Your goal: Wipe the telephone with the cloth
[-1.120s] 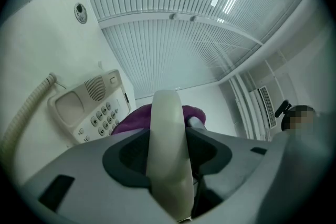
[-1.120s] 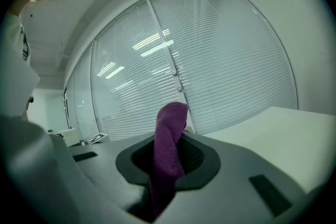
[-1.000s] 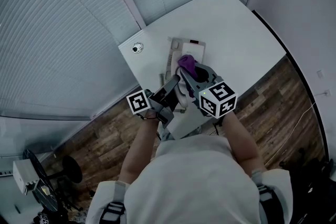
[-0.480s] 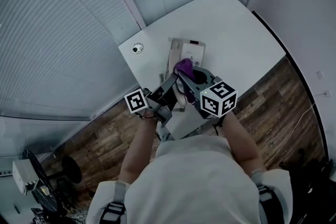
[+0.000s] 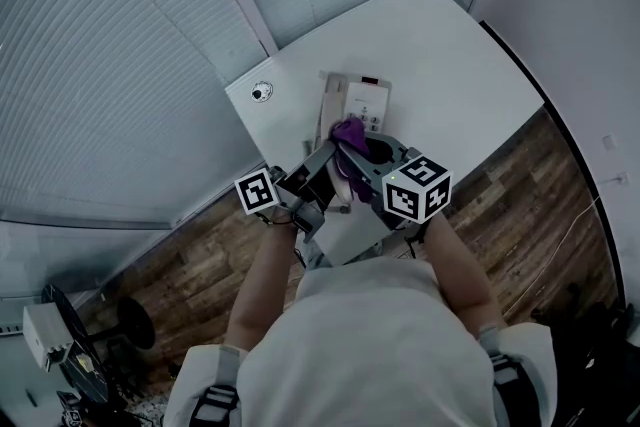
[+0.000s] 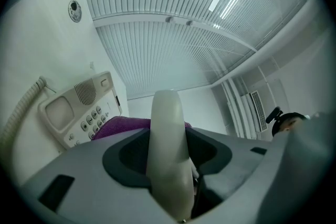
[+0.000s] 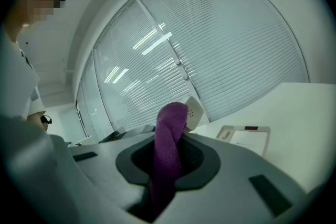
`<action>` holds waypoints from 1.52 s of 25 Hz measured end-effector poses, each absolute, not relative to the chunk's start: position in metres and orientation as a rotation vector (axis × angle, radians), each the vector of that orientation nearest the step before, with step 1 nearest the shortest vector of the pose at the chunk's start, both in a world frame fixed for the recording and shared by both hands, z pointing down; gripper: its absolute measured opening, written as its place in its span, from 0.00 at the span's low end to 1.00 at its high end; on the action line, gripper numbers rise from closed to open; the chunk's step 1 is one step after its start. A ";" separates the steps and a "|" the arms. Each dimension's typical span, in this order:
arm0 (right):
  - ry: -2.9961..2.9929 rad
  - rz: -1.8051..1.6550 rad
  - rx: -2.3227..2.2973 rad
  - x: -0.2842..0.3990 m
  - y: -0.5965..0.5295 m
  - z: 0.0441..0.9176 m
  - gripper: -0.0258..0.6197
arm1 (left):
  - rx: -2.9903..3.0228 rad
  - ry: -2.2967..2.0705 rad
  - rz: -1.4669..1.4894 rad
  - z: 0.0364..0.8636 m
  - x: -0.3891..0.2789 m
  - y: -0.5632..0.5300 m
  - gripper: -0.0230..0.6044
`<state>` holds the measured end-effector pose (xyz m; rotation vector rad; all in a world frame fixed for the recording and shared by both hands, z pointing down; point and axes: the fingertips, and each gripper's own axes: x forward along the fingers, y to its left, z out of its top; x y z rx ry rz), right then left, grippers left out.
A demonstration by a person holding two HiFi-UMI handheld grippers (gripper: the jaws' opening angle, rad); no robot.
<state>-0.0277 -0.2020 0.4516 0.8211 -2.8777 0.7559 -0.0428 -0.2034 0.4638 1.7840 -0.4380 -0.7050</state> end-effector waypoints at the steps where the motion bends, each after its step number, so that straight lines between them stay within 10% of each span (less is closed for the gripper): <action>1: -2.876 0.754 0.814 -0.028 -0.201 0.452 0.13 | 1.783 -0.441 -0.707 0.464 -0.043 -0.204 0.40; 38: -2.870 0.689 0.686 -0.034 -0.172 0.454 0.13 | 1.788 -0.639 -0.768 0.459 -0.084 -0.246 0.40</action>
